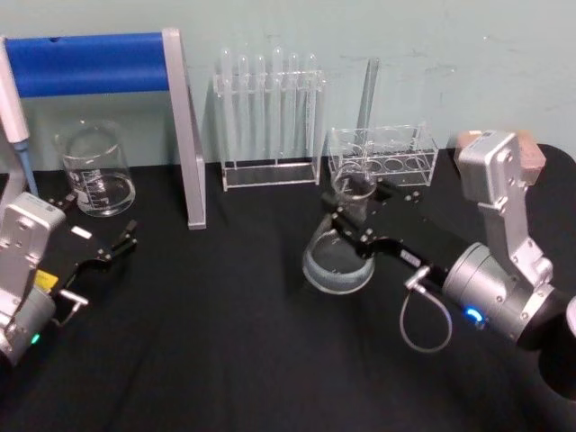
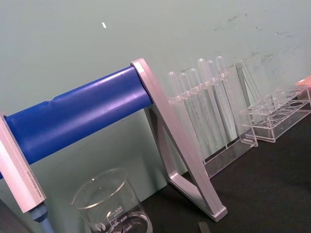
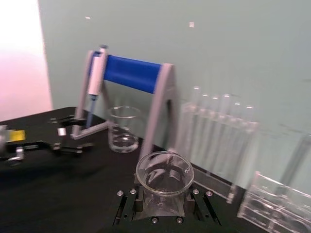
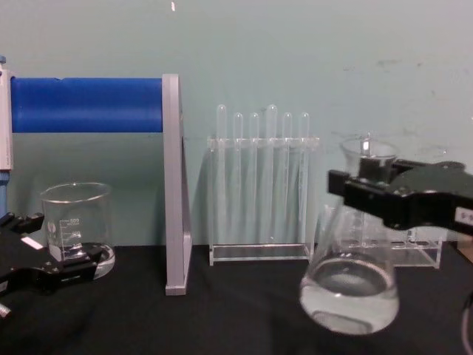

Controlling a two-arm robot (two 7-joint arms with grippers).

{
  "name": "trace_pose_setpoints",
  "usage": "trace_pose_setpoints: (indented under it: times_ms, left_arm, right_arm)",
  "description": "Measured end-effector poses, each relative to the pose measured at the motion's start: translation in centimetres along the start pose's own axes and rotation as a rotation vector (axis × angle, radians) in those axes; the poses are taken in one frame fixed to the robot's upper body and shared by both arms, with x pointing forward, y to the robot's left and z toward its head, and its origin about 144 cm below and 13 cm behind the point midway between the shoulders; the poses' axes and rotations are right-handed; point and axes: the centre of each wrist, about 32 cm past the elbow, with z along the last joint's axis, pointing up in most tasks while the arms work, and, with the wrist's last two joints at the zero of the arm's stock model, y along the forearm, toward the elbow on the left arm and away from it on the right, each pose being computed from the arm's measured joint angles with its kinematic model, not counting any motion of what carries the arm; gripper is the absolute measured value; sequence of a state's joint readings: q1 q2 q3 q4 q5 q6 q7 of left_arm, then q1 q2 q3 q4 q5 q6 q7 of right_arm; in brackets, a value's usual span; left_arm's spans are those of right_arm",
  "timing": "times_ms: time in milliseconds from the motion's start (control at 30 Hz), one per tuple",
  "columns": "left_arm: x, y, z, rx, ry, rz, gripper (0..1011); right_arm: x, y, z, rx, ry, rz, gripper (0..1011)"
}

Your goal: Grasp the erlenmeyer flask with one hand, shake it three times, then place it back.

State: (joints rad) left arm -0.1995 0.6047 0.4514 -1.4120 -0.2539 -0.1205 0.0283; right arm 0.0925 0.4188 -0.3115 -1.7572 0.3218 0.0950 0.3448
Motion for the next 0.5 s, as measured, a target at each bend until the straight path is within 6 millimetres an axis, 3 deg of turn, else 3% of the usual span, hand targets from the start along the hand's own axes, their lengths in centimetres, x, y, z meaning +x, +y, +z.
trace_pose_setpoints:
  times_ms: [500]
  left_arm:
    - [0.0,0.0,0.0,0.0,0.0,0.0,1001]
  right_arm:
    - [-3.1,-0.7,0.4,0.008,0.021,0.197,457]
